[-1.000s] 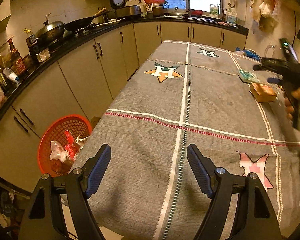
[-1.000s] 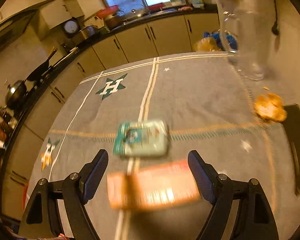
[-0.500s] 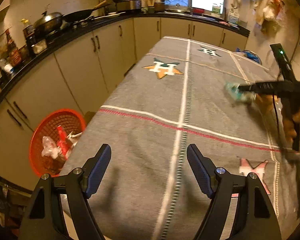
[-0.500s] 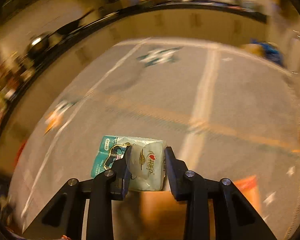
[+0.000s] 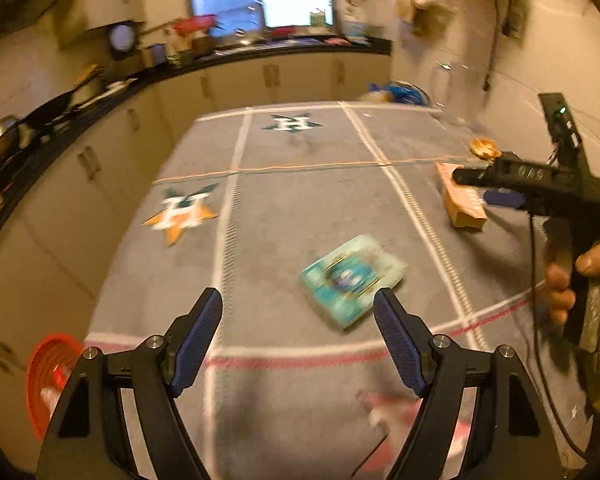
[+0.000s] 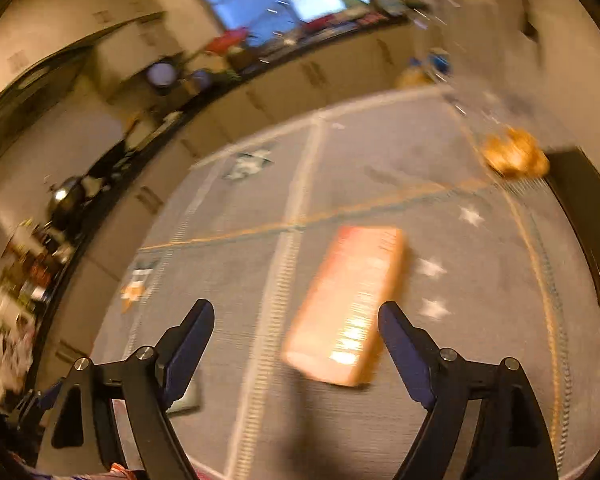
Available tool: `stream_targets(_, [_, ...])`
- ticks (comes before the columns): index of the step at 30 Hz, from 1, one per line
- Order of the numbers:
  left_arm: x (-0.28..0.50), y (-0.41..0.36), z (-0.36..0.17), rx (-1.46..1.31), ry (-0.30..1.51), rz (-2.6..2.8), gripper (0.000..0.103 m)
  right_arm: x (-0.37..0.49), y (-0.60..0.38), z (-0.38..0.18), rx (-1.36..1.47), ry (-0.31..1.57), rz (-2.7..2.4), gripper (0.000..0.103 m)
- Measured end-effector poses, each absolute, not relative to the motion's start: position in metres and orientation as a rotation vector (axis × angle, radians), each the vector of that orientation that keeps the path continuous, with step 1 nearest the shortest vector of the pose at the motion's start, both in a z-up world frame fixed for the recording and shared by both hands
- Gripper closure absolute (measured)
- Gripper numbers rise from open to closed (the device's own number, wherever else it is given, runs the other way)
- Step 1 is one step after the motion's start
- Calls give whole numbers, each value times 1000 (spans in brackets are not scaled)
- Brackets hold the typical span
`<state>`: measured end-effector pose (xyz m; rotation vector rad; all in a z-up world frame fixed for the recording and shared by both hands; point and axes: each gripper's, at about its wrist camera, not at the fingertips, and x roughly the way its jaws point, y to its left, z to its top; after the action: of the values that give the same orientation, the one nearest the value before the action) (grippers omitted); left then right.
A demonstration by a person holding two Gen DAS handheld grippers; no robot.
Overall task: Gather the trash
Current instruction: 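Grasp the green cartoon tissue packet with the left tool while the right tool grasps the orange box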
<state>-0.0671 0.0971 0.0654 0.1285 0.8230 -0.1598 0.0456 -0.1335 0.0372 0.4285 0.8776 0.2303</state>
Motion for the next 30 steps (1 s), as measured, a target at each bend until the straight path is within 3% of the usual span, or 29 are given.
stream_targets(12, [12, 62, 21, 144, 1002, -329, 26, 67, -102, 23, 301, 896, 244, 15])
stream_targets(15, [9, 56, 17, 147, 1019, -348, 26, 67, -97, 23, 256, 902, 243, 15])
stream_targets(17, [5, 53, 18, 132, 1040, -355, 26, 65, -98, 23, 228, 905, 228, 21])
stream_targets(20, [-8, 45, 21, 133, 1047, -351, 38, 61, -101, 22, 231, 914, 231, 29])
stream_targets(26, [-37, 29, 26, 149, 1012, -399, 36, 58, -109, 22, 262, 933, 246, 33])
stream_targets(30, [-50, 23, 27, 252, 966, -397, 30, 57, -109, 22, 268, 933, 252, 33])
